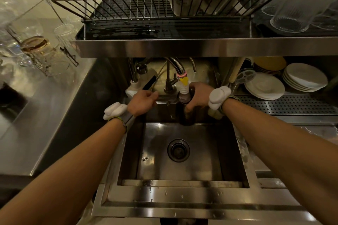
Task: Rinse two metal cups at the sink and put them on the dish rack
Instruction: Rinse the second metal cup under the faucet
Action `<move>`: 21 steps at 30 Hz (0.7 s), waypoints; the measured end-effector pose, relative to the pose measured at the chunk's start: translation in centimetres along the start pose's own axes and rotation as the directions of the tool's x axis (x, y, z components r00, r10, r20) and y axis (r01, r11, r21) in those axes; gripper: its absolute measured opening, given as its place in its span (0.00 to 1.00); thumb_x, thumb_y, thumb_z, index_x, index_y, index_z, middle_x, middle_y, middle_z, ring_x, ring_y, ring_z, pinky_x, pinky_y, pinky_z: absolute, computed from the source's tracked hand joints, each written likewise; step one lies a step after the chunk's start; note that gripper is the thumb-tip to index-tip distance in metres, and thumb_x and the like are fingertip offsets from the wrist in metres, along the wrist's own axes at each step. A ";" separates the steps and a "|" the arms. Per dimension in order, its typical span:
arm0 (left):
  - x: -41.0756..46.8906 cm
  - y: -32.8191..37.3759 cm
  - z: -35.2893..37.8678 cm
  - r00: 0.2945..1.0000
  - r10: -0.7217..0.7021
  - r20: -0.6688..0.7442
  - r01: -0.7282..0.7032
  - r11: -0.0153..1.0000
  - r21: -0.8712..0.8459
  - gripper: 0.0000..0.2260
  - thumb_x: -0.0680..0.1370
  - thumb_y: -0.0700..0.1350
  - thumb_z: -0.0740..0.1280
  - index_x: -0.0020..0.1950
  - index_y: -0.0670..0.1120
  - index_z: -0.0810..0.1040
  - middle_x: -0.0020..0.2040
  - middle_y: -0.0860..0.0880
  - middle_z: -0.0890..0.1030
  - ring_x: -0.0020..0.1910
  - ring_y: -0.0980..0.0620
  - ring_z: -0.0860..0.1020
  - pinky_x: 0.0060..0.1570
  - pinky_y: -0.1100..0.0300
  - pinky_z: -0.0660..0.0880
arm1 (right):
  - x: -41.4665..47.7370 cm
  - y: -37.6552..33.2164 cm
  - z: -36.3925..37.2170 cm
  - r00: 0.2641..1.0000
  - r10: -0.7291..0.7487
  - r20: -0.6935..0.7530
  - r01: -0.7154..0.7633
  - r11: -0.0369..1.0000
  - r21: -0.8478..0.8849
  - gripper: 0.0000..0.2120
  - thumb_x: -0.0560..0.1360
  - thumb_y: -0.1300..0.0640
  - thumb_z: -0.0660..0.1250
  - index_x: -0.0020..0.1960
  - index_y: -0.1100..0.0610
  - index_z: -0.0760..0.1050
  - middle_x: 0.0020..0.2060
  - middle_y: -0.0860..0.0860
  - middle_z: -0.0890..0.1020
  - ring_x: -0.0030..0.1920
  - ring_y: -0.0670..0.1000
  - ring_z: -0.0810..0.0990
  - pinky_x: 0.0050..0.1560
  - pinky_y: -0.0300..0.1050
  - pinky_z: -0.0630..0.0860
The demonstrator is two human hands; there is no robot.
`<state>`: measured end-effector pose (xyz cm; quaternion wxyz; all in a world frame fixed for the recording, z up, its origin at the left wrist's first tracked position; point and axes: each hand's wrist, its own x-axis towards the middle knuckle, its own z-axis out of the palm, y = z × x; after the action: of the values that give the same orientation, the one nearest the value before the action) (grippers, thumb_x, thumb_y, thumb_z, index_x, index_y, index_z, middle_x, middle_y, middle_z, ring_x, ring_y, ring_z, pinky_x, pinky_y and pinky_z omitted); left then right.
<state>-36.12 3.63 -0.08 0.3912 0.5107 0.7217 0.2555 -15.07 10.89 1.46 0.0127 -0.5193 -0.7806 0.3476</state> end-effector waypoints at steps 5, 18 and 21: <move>0.1 -0.4 -0.4 1.000 -0.018 -0.001 0.018 1.000 0.008 0.18 0.81 0.53 0.58 0.51 0.40 0.80 0.43 0.44 0.80 0.47 0.46 0.79 0.60 0.47 0.74 | 0.2 0.3 0.5 1.000 -0.029 -0.004 0.029 0.999 0.024 0.34 0.58 0.52 0.81 0.61 0.56 0.74 0.55 0.52 0.80 0.52 0.55 0.80 0.51 0.51 0.81; 0.3 1.5 3.3 0.984 0.029 0.175 -0.020 0.998 -0.056 0.12 0.80 0.48 0.61 0.39 0.47 0.78 0.41 0.46 0.79 0.44 0.50 0.75 0.52 0.53 0.70 | 0.1 0.4 1.1 0.998 -0.046 -0.048 0.049 0.996 0.072 0.37 0.54 0.50 0.82 0.60 0.56 0.74 0.54 0.51 0.81 0.53 0.53 0.80 0.57 0.52 0.78; 0.5 1.7 4.0 0.988 0.017 0.155 0.000 0.994 -0.108 0.13 0.80 0.43 0.62 0.35 0.47 0.74 0.35 0.47 0.75 0.41 0.49 0.72 0.48 0.54 0.68 | -0.1 0.8 1.2 0.999 -0.040 -0.024 0.043 0.994 0.100 0.40 0.56 0.52 0.83 0.64 0.57 0.72 0.58 0.52 0.79 0.57 0.54 0.79 0.60 0.49 0.76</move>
<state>-31.99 4.54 -1.22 0.4724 0.5102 0.6719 0.2551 -14.84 10.33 0.12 0.0544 -0.5055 -0.7726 0.3802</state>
